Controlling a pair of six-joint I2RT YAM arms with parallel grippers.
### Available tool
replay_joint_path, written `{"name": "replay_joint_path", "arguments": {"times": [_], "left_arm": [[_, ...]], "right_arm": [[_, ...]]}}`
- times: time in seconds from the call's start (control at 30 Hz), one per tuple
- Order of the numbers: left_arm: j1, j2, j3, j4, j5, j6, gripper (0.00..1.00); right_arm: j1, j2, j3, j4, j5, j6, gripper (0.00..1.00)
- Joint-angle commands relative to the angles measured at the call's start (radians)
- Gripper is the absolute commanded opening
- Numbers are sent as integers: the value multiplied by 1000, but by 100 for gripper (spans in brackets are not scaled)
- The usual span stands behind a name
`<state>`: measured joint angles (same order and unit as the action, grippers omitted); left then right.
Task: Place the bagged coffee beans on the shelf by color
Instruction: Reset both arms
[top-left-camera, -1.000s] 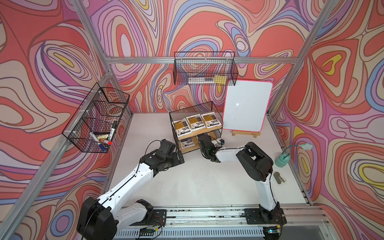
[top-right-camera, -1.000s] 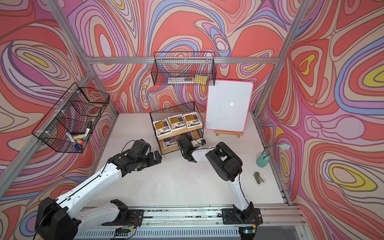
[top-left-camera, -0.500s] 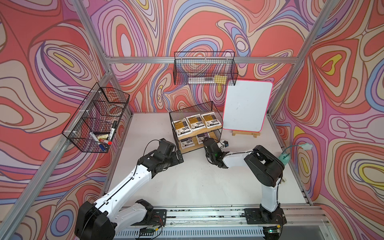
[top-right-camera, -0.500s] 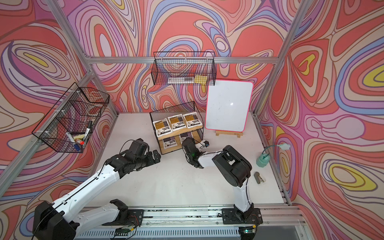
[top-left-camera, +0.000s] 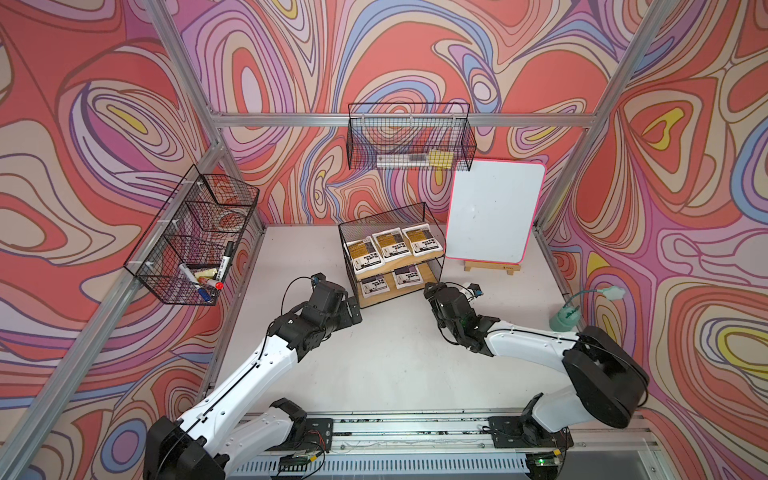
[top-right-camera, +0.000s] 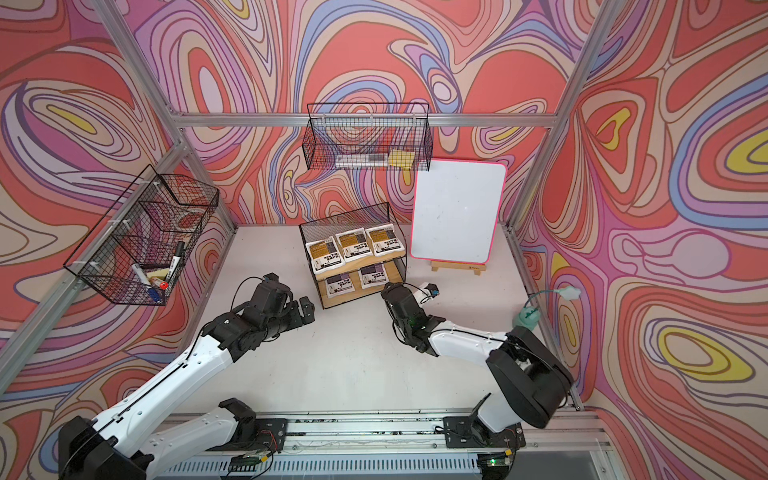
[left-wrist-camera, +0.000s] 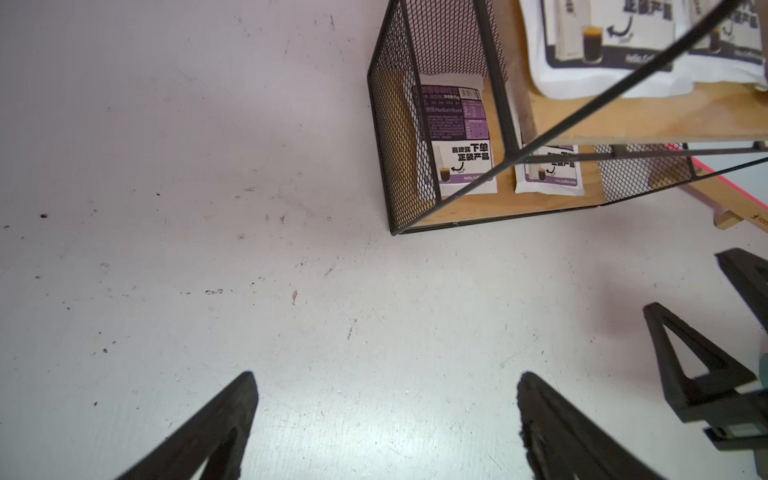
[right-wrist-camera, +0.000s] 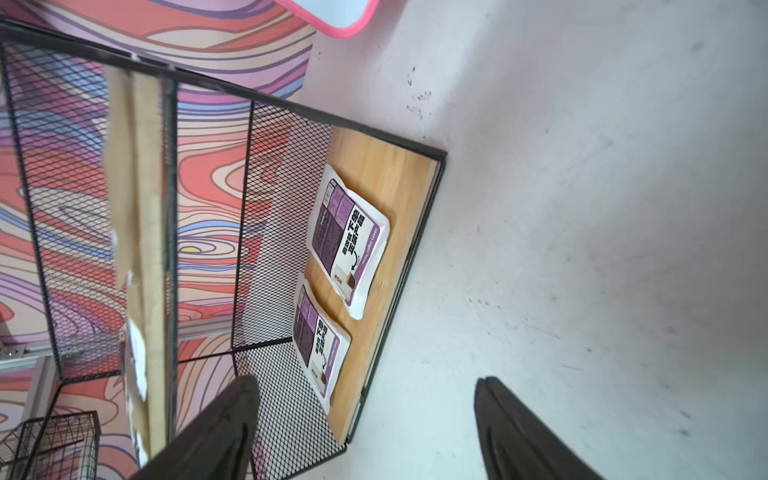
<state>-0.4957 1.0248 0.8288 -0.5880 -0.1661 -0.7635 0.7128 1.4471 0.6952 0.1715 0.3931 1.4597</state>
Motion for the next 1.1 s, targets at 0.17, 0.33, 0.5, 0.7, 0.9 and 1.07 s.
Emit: {"name": "replay_joint_path", "arguments": {"times": [0.17,0.33,0.5,0.7,0.9,1.07], "left_arm": [[8,-28,39,43,-203,130,99],[8,-68,27,242,-298,315,99],[8,-133,-92,663,-304,632,99],[10,-110,-241,1037,-388,1015,99],[111,-49,-382,1073,-342,967,99],[201,101,-482,1239,-301,814,99]], "right_arm": [[-65,-255,-20,-274,37,-303,97],[-131,-312,39,-298,34,-529,98],[-216,-326,64,-174,52,-825,98],[-376,-319,43,-28,172,-968,98],[-497,-252,54,-20,202,-1154,98],[-573,-162,44,-1,216,-1253,98]]}}
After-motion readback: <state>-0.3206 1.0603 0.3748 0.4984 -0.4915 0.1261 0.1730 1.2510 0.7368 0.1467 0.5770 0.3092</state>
